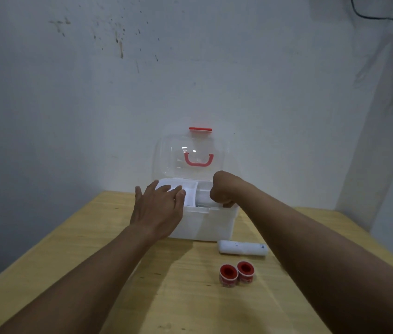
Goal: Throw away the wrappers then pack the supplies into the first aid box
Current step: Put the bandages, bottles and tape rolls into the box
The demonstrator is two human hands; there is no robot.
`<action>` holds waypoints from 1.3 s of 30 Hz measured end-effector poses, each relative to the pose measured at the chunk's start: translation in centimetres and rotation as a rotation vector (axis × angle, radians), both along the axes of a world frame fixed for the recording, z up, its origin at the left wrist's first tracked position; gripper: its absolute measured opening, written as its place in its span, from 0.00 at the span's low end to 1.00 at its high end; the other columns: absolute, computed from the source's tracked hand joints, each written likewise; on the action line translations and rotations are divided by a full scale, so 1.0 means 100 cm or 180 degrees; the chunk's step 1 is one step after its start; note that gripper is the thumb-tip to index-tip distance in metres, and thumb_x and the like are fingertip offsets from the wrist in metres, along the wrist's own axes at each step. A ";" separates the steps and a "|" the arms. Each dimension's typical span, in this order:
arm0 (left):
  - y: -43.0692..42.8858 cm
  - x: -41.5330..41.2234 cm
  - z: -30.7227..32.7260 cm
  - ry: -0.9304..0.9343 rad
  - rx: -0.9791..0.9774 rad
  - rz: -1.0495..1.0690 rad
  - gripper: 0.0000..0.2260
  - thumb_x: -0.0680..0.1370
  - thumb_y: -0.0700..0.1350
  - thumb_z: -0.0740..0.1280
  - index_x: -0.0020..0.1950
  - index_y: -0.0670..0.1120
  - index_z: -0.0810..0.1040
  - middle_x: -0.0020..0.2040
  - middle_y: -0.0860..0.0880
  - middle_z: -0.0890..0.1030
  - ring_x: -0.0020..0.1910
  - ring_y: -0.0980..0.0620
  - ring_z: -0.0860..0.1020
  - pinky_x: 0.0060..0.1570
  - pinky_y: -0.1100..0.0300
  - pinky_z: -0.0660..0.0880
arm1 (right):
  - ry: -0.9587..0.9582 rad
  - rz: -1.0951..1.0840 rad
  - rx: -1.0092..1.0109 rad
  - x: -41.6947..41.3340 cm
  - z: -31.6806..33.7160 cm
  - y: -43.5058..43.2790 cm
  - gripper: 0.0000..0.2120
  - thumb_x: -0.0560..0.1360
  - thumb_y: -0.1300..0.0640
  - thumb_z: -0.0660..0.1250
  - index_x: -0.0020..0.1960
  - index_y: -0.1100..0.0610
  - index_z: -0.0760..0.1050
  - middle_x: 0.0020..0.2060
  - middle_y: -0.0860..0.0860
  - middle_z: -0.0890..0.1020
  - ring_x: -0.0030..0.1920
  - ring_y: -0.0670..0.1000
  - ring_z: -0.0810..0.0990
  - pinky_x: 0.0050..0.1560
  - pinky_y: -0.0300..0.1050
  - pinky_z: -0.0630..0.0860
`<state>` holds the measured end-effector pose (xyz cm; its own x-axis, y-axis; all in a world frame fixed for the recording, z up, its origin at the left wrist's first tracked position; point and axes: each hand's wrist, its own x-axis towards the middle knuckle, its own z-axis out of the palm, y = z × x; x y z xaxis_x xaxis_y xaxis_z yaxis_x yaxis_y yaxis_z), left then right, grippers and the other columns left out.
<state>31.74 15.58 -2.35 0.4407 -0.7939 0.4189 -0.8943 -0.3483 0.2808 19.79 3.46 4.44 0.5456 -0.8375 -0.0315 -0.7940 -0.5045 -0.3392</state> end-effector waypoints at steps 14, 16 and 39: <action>-0.002 0.001 -0.001 -0.0023 -0.0022 0.0012 0.24 0.83 0.55 0.44 0.75 0.55 0.67 0.74 0.51 0.70 0.78 0.47 0.56 0.75 0.37 0.46 | -0.1420 -0.0321 0.1344 0.001 -0.002 -0.009 0.12 0.78 0.66 0.55 0.52 0.68 0.75 0.51 0.67 0.82 0.46 0.59 0.84 0.51 0.51 0.83; -0.002 0.001 0.000 -0.0035 0.0027 0.0005 0.24 0.83 0.56 0.43 0.75 0.54 0.67 0.74 0.50 0.70 0.78 0.46 0.56 0.74 0.36 0.46 | -0.1564 -0.0284 0.1334 -0.005 0.001 -0.010 0.14 0.77 0.67 0.55 0.58 0.70 0.74 0.47 0.64 0.81 0.43 0.59 0.83 0.51 0.50 0.83; -0.002 -0.043 -0.001 -0.0650 0.0385 0.0156 0.27 0.81 0.59 0.36 0.75 0.60 0.63 0.79 0.45 0.61 0.79 0.40 0.48 0.69 0.29 0.36 | 0.0587 -0.0396 -0.0257 -0.173 0.018 0.014 0.20 0.73 0.59 0.73 0.63 0.62 0.77 0.58 0.58 0.82 0.54 0.60 0.81 0.53 0.57 0.82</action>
